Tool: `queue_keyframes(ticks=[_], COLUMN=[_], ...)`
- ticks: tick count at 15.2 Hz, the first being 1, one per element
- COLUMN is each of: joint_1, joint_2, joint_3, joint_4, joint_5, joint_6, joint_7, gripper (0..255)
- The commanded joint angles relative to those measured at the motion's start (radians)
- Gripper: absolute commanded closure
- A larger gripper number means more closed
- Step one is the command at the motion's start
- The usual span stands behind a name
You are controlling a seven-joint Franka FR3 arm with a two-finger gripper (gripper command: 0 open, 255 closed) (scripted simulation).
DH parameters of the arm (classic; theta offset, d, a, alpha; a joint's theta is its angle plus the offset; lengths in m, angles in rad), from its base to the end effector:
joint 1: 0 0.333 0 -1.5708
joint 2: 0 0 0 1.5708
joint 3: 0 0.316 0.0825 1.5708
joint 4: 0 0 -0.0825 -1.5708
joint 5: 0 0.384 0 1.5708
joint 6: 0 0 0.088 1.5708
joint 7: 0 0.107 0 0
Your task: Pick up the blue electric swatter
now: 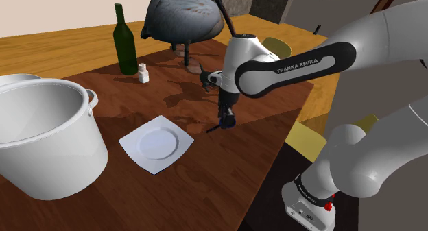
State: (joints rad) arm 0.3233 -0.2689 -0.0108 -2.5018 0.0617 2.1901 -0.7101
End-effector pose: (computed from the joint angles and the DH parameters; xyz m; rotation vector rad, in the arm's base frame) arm 0.4109 0.1351 0.3779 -2.7144 -1.4586 0.0488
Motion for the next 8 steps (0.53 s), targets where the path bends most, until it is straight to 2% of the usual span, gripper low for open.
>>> queue_keyframes(ticks=[1, 6, 8], joint_1=[0.0, -0.001, -0.001], joint_2=[-0.018, -0.052, -0.053], joint_3=[0.0, 0.0, 0.0], joint_4=[0.012, 0.053, 0.054], joint_5=[-0.002, -0.005, -0.005], joint_6=[-0.031, -0.105, -0.107], joint_7=[0.002, 0.007, 0.007], gripper=[255, 255, 255])
